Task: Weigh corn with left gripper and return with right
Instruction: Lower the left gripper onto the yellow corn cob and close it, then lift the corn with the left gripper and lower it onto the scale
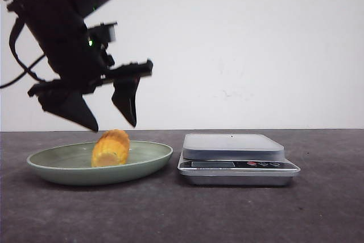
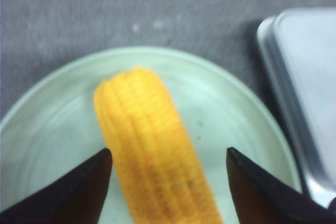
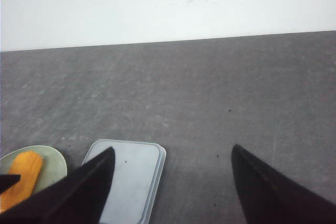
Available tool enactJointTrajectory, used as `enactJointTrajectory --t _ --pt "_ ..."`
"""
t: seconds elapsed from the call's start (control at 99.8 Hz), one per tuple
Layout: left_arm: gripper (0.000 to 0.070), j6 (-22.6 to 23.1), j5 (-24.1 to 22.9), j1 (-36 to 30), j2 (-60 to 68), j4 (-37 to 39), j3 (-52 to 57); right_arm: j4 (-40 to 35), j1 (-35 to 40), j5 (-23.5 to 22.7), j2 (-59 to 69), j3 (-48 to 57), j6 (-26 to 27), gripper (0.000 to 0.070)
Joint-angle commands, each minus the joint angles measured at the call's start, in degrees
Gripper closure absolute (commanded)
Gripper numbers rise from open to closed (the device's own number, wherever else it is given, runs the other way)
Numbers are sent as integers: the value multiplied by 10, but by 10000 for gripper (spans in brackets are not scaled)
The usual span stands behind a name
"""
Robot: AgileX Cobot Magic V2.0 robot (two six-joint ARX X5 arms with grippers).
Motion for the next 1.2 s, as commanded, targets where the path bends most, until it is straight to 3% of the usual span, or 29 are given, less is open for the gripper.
enactJointTrajectory --t 0.0,0.23,0.301,0.411,0.651,0.892,1.193 --pt "277 -9 -3 -7 16 -1 5 5 2 -2 2 9 -5 257" --pt "293 -25 -3 -7 38 -17 5 5 2 -2 2 9 -5 258" --pt "414 -24 -3 -10 40 -19 5 5 2 -2 2 9 -5 258" --pt "694 -21 -3 -13 39 -15 6 5 2 -1 2 9 -5 258" --pt "696 -6 -3 -26 -1 -47 49 3 2 -2 2 9 -5 258" --pt "694 8 -2 -88 6 -94 196 1 3 -2 2 9 -5 258" --pt "694 -38 -4 -137 152 -110 358 1 3 -2 2 9 -5 258"
